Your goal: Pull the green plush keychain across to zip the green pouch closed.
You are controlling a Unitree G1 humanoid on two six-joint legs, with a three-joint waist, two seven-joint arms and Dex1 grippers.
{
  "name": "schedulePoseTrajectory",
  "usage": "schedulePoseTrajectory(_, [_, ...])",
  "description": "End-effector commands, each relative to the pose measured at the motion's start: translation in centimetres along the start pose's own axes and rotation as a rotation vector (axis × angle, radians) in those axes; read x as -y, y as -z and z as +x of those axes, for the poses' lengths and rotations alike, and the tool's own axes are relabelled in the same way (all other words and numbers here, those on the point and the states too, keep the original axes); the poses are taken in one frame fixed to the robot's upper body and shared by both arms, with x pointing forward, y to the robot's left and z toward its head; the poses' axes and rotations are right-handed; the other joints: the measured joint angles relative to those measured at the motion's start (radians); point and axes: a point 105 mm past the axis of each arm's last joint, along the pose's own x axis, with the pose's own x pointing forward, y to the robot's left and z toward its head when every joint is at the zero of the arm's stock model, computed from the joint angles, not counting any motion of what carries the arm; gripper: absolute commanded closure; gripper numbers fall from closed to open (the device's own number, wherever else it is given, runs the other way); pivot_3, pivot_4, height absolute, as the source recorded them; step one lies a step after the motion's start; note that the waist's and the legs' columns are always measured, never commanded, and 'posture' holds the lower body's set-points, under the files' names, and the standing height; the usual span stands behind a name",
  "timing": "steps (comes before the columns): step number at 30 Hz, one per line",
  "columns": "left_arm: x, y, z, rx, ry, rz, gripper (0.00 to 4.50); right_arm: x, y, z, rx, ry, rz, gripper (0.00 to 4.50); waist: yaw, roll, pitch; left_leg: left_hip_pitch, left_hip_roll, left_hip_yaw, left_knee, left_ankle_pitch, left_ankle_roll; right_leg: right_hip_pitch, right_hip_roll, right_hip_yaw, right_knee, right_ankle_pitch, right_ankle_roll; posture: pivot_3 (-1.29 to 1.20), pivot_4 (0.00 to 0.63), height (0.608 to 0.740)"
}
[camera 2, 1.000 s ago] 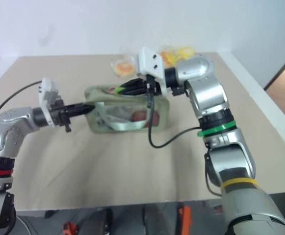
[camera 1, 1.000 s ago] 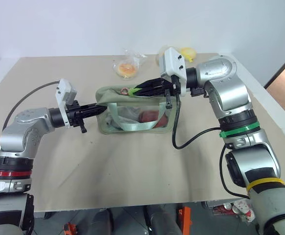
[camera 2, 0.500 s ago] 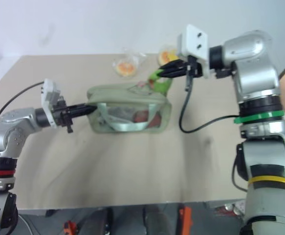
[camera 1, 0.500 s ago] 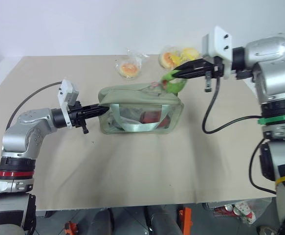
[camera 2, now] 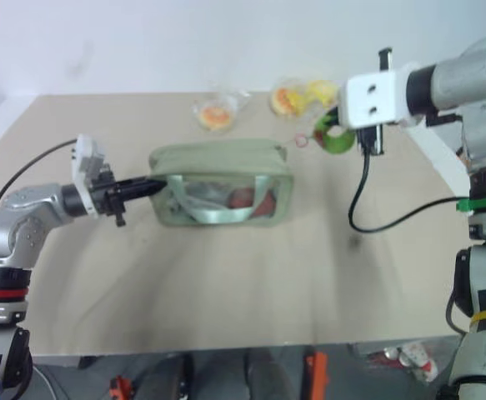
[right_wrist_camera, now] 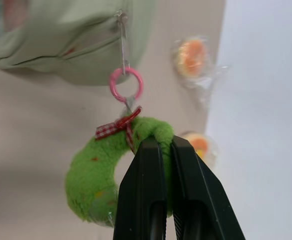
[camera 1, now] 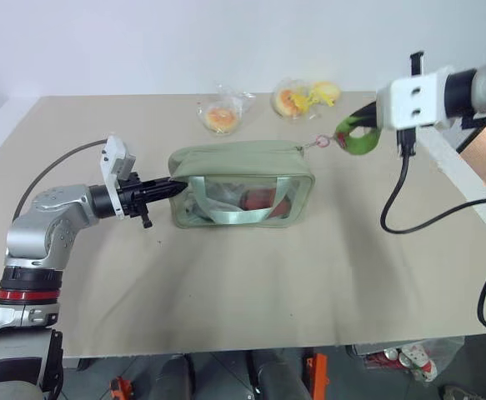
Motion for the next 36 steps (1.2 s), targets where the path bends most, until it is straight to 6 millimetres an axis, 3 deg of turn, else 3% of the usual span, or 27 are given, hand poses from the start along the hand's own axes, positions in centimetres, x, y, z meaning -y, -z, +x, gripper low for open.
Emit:
schedulePoseTrajectory(1, [-0.3,-0.1,-0.2,-0.003,-0.012,0.008,4.50,-1.1,-1.3,1.0,0.030,0.034,-0.019,4.45,0.000,0.000,0.000,0.000,0.000,0.000,0.000,0.000,0.000,0.000,0.000,0.000,0.000,0.000,0.001,0.00,0.150,0.740])
schedulePoseTrajectory(5, [-0.2,-0.2,-0.2,-0.005,-0.009,0.007,4.50,-3.9,-1.1,3.6,0.005,0.031,-0.073,4.45,0.001,0.000,0.000,0.000,0.000,0.000,0.000,0.000,0.000,0.000,0.000,0.000,0.000,0.001,0.003,0.00,0.150,0.740])
schedulePoseTrajectory(11, [-0.2,-0.3,-0.1,-0.007,-0.002,0.006,4.50,-3.7,-1.4,5.4,0.009,0.128,-0.178,4.45,0.000,0.000,0.000,0.001,0.000,0.000,0.001,0.000,0.000,0.000,0.000,0.000,0.000,0.001,0.001,0.00,0.150,0.740])
schedulePoseTrajectory(15, [-0.1,-0.3,-0.1,-0.006,0.002,0.003,4.50,-6.0,-1.4,6.5,0.024,0.070,-0.198,4.45,0.001,0.000,0.000,0.001,0.000,0.000,0.001,0.000,0.000,0.001,0.000,0.001,0.000,0.001,0.001,0.00,0.150,0.740])
schedulePoseTrajectory(18, [0.0,-0.3,0.0,-0.005,0.002,0.002,4.50,-7.5,-0.7,6.6,0.013,0.013,-0.174,4.45,0.001,-0.001,0.000,0.001,0.000,0.000,0.001,0.000,0.000,0.001,0.000,0.001,0.000,0.001,0.001,0.00,0.150,0.740])
schedulePoseTrajectory(22, [-0.1,-0.2,-0.1,-0.004,-0.002,0.001,4.50,-11.8,2.2,4.6,-0.082,-0.224,-0.090,4.45,0.004,-0.001,0.000,0.001,0.000,0.000,0.000,0.000,0.000,0.001,0.000,0.001,0.000,0.001,0.001,0.00,0.150,0.740])
schedulePoseTrajectory(26, [0.0,-0.2,0.0,-0.002,0.000,-0.003,4.50,-12.6,2.7,4.5,-0.102,-0.236,-0.028,4.45,-0.001,-0.001,0.000,0.004,0.000,0.001,0.001,0.000,0.000,0.002,0.000,0.001,0.000,0.001,0.001,0.00,0.150,0.740])
schedulePoseTrajectory(30, [0.0,0.0,0.2,-0.001,0.004,-0.008,4.50,-12.8,0.9,7.0,-0.030,-0.176,-0.049,4.45,-0.001,-0.002,-0.001,0.008,0.000,0.000,0.001,0.001,0.002,0.006,0.001,0.001,0.000,0.001,0.001,0.00,0.150,0.740])
schedulePoseTrajectory(36, [0.1,-0.1,0.4,0.002,0.008,-0.009,4.50,-13.2,-3.4,11.2,0.104,-0.102,-0.088,4.45,0.000,-0.002,-0.001,0.008,0.000,0.000,0.001,0.002,0.001,0.006,0.001,0.001,0.000,0.002,0.001,0.00,0.150,0.740])
